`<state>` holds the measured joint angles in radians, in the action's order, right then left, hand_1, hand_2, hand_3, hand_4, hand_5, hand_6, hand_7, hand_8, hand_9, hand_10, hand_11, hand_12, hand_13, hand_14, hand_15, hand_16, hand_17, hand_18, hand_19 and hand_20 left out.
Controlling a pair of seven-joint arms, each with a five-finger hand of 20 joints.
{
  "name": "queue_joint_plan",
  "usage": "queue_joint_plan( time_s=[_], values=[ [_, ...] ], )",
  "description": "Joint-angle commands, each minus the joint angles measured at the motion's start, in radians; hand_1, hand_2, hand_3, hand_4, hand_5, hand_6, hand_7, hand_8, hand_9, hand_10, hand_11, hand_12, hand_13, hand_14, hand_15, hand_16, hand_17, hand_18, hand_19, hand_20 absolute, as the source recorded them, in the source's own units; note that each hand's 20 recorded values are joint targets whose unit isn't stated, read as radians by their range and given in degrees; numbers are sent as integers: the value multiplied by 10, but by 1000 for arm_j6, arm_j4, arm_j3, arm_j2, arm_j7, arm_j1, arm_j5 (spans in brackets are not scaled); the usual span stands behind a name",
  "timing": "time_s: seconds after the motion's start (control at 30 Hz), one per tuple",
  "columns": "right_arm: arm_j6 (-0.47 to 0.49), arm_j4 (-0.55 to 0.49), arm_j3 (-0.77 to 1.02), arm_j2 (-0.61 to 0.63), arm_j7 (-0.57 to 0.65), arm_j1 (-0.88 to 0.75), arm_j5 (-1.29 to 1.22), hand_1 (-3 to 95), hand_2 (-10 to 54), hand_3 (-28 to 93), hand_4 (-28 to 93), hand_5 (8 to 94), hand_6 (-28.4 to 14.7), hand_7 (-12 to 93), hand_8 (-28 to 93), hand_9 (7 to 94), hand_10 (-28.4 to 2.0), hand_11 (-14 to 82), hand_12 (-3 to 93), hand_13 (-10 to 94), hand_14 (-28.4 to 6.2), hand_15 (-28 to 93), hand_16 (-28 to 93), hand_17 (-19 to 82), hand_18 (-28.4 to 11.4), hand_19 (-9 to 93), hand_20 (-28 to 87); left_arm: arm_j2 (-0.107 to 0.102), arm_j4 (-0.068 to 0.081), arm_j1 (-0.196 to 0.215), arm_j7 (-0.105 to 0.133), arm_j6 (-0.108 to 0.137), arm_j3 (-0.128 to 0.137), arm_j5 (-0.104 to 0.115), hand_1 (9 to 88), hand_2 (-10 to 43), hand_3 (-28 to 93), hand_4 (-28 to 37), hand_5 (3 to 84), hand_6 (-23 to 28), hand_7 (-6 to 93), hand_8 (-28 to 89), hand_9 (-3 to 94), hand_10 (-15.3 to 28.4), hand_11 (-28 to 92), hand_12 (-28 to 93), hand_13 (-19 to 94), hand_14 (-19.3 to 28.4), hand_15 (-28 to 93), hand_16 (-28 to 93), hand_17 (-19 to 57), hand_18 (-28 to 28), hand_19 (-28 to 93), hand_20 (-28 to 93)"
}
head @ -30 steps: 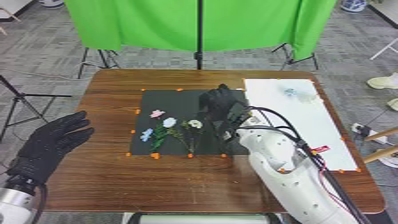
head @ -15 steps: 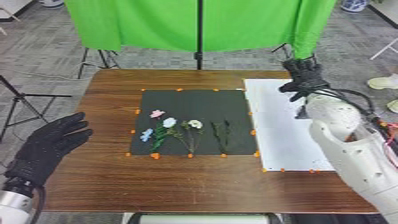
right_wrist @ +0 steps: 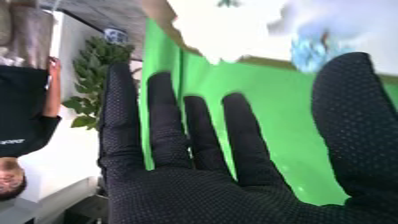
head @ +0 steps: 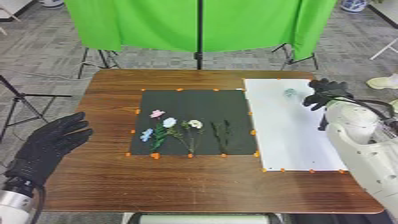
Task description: Arrange flowers
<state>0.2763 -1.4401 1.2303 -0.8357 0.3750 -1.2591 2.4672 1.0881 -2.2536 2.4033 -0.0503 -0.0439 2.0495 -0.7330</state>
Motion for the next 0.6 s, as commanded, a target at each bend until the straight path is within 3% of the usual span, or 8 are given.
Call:
queue_joint_plan(
  time_s=[0.03, 0.2, 0.27, 0.33, 0.37, 0.4, 0.6],
  values=[
    [-76, 63, -41, -14, 30, 15, 78, 271, -95, 900, -282, 342, -30, 308, -211, 316, -109, 213, 194, 440, -81, 262, 131, 151, -198, 651, 196, 9, -1, 15, 3, 9, -3, -4, 289, 54, 697, -246, 408, 49, 198, -108, 354, 120, 269, 156, 281, 156, 412, -37, -61, 223, 525, 10],
    [-148, 97, -46, -34, 18, 26, 17, 318, -95, 860, -283, 420, -15, 413, -259, 448, -85, 364, 189, 638, -41, 381, 126, 283, -173, 746, 274, 9, 0, 12, 0, 4, -9, -3, 290, 54, 697, -247, 408, 48, 201, -109, 354, 120, 270, 156, 280, 156, 413, -37, -61, 223, 526, 10],
    [-210, 99, -52, -32, -4, 15, 21, 360, -95, 833, -283, 484, -9, 458, -272, 553, -76, 417, 214, 731, -30, 411, 148, 356, -159, 790, 301, 12, -2, 15, 3, 6, -9, -3, 290, 54, 698, -247, 408, 48, 201, -109, 354, 120, 270, 155, 280, 156, 414, -37, -61, 223, 526, 10],
    [-224, 87, -50, -30, -16, 3, 27, 428, -84, 784, -278, 549, -8, 516, -191, 694, -48, 296, 342, 800, -18, 421, 191, 406, -152, 826, 326, 13, -3, 17, 3, 7, -8, -3, 290, 54, 697, -248, 408, 48, 201, -109, 353, 120, 270, 155, 280, 156, 414, -38, -61, 223, 526, 10],
    [-223, 75, -38, -33, -31, -9, 30, 470, -73, 778, -280, 629, -3, 536, -168, 797, -34, 253, 400, 858, -10, 440, 220, 442, -154, 870, 342, 14, -3, 17, 3, 6, -6, -4, 291, 55, 696, -247, 409, 48, 199, -109, 354, 120, 269, 155, 281, 156, 412, -38, -60, 223, 525, 9],
    [-228, 64, -34, -34, -31, -18, 26, 488, -73, 782, -282, 670, -4, 538, -158, 845, -26, 241, 424, 884, -6, 452, 235, 460, -157, 895, 350, 16, -5, 21, 3, 7, -4, -4, 289, 54, 699, -246, 408, 48, 200, -108, 354, 120, 270, 156, 280, 156, 414, -37, -61, 223, 526, 10],
    [-296, -24, -36, -43, -4, -52, 121, 472, -95, 868, -282, 720, -19, 538, -168, 889, -30, 238, 458, 914, -1, 480, 261, 473, -165, 922, 359, 19, -7, 19, -3, 9, 1, -3, 291, 54, 696, -247, 410, 49, 195, -108, 356, 120, 265, 155, 283, 156, 409, -37, -58, 222, 523, 9]
  ],
)
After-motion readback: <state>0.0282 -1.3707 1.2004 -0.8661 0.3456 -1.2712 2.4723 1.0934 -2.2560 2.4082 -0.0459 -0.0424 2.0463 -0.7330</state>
